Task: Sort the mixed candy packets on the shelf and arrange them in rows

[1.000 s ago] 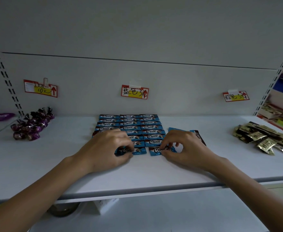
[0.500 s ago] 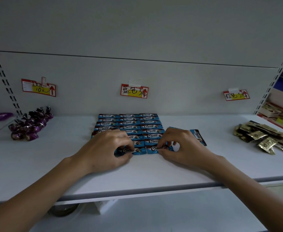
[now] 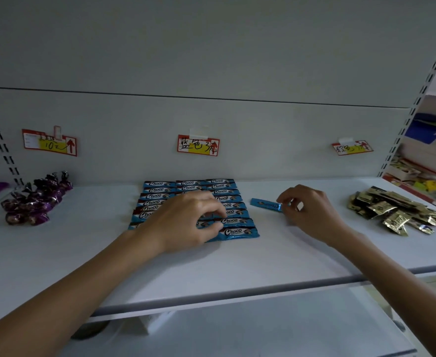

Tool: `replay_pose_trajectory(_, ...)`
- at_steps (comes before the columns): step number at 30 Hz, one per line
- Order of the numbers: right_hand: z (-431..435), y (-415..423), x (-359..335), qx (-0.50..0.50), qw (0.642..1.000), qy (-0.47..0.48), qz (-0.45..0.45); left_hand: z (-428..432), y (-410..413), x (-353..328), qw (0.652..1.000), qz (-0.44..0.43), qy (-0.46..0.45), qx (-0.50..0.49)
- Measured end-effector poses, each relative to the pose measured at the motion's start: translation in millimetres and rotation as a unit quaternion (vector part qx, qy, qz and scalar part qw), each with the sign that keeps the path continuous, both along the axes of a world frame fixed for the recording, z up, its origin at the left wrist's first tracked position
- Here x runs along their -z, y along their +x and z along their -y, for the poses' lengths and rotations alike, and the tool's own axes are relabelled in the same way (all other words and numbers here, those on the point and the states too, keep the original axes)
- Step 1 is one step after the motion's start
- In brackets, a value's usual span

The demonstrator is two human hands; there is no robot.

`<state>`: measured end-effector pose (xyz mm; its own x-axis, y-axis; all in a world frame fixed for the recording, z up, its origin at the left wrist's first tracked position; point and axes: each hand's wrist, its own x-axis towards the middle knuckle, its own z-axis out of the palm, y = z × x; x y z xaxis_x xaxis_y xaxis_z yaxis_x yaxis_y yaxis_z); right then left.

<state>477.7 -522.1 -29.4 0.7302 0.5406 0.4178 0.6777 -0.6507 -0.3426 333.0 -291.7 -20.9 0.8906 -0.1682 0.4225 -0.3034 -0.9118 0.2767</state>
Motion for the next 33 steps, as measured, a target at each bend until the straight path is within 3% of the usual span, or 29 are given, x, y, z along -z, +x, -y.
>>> replay_pose_trajectory(20,21.0,4.1,-1.8,0.051,0.996,-0.035,-0.07,59.0,102.6,1.0,0.99,-0.133,0.044,0.005)
replay_pose_trajectory(33,19.7,-0.7,-14.3,0.063,0.995,-0.015,-0.073,65.2,109.0,-9.4,0.993,-0.085,0.076,0.003)
